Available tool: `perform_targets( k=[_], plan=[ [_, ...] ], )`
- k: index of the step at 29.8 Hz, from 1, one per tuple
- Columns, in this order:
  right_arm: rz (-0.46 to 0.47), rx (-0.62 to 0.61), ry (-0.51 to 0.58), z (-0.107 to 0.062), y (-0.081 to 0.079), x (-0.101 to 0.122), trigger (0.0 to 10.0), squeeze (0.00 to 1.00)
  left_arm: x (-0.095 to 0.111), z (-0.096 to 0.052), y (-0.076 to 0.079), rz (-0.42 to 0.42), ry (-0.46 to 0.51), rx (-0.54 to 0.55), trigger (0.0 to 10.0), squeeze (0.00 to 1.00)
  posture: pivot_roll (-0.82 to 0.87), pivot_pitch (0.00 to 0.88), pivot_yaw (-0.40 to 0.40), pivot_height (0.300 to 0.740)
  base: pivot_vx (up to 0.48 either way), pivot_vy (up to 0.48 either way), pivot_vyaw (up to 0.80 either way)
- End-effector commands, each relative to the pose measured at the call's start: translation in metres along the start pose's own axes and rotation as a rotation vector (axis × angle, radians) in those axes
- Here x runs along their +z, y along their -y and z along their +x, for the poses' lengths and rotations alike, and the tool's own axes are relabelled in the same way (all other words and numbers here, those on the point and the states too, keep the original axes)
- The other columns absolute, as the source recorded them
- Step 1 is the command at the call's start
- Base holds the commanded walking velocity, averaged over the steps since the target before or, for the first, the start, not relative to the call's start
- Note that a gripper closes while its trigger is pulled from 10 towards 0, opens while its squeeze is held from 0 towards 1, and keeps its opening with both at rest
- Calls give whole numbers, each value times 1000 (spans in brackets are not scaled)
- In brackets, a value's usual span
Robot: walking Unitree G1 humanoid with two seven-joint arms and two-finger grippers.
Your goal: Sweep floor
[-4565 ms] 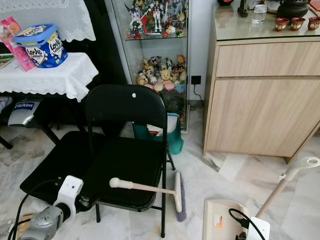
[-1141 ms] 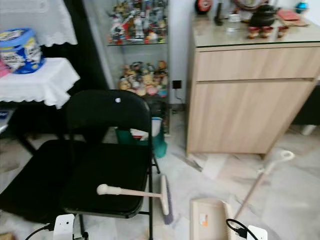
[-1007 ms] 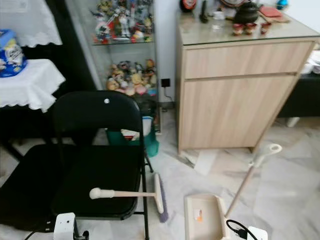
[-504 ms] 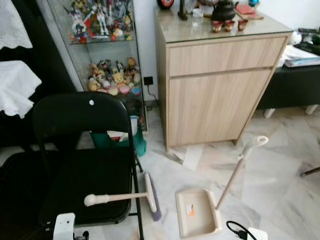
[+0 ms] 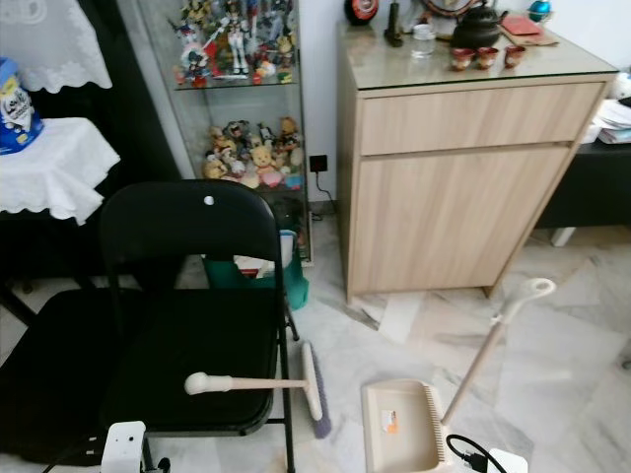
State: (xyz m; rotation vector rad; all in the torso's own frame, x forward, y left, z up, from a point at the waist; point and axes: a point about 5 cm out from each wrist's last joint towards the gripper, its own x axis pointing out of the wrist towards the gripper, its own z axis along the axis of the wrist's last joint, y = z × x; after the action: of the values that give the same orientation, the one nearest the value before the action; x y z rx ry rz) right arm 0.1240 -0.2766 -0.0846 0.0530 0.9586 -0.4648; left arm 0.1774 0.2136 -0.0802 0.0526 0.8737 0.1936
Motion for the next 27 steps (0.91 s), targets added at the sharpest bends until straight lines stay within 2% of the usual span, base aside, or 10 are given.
perform_targets(
  k=[1, 4, 20, 21, 24, 27],
  plan=[
    [13, -5, -13, -1, 1, -4, 10000, 0, -2, 0, -3, 3, -16, 7, 10000, 0, -251, 0, 56, 740, 0, -424, 0],
    [14, -5, -13, -1, 1, -4, 10000, 0, -2, 0, -2, 3, -15, 8, 10000, 0, -251, 0, 57, 740, 0, -415, 0],
    [18, -6, -19, -1, 1, -6, 10000, 0, -4, -1, -6, -5, -27, 27, 10000, 0, -251, 0, 60, 740, 0, 0, 0],
    [18, -5, -20, -1, 1, -6, 10000, 0, -6, -1, -7, -38, -39, 41, 10000, 0, -250, 0, 62, 740, 0, 0, 0],
    [19, -4, -20, -1, 0, -6, 10000, 0, -8, -1, -9, -59, -44, 52, 10000, 0, -250, 0, 64, 740, 0, 0, 0],
    [20, -2, -20, -1, -1, -7, 10000, 0, -8, -2, -13, -153, -28, 68, 10000, 0, -248, 0, 66, 740, 0, 0, 0]
  ],
)
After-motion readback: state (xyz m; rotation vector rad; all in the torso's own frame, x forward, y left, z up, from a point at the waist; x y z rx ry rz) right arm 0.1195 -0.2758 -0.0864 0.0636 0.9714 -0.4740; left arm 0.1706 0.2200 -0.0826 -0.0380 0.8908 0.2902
